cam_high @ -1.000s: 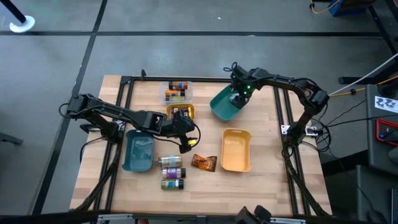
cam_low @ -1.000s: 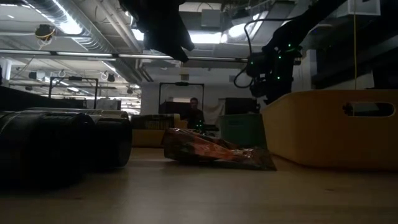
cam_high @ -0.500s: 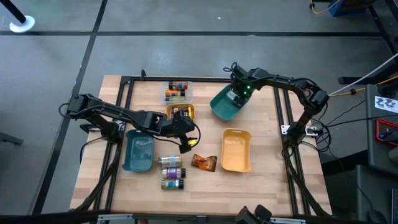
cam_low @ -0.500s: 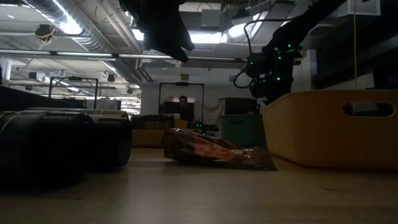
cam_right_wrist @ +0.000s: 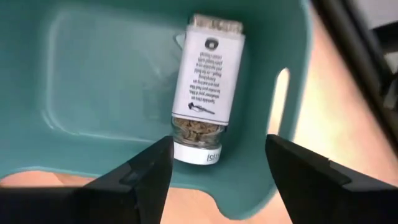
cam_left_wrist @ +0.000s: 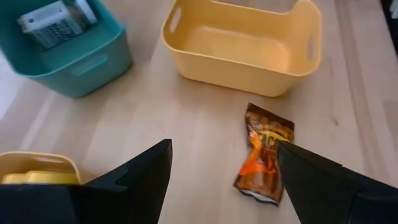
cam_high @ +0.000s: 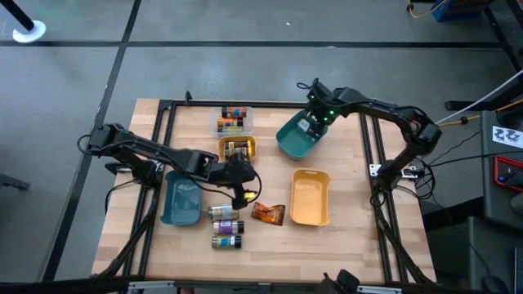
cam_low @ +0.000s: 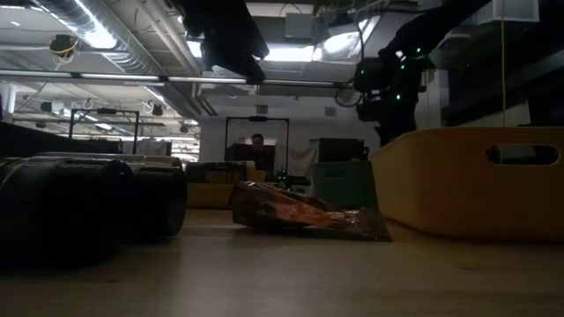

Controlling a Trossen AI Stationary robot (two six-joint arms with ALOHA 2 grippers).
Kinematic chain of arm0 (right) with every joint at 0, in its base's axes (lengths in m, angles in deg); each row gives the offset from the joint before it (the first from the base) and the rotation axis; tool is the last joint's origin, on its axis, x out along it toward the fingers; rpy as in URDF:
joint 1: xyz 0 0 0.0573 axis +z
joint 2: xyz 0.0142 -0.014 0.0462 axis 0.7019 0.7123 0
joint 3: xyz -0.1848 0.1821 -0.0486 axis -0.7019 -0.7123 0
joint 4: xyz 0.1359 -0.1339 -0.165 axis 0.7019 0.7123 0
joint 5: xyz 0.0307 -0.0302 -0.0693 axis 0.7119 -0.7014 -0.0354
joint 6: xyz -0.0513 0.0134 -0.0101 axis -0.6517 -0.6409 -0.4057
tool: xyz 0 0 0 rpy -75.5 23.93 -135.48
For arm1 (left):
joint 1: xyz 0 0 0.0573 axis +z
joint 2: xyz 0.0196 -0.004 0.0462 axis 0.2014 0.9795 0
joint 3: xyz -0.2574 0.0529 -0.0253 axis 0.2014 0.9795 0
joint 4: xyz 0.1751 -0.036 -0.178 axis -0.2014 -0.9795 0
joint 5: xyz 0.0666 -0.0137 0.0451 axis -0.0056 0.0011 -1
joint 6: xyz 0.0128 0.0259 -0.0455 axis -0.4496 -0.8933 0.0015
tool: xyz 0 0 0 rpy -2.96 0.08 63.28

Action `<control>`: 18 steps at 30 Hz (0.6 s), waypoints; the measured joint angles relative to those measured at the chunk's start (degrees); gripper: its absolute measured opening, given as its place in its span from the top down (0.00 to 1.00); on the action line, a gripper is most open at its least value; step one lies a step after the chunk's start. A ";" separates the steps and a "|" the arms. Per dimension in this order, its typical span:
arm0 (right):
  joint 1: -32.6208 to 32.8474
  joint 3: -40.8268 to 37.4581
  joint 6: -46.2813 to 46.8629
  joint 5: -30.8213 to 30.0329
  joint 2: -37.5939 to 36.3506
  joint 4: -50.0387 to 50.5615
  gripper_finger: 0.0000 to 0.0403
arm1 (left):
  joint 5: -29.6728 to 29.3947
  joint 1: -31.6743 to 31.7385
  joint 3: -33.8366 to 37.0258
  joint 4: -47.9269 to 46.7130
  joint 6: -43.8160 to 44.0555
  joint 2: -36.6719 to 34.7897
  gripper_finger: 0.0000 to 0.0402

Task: Sort spices by type
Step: Put the black seasoning bottle into the transparent bin

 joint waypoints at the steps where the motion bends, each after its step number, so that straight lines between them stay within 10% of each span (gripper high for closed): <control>1: 0.04 0.00 0.00 0.19 -0.78 -0.14 0.37 | 0.02 -0.33 0.00 0.07 0.00 0.03 0.33; 18: 10.56 0.02 -0.02 4.28 -7.14 -3.42 0.37 | 1.13 -6.09 0.04 -16.80 12.31 2.10 0.33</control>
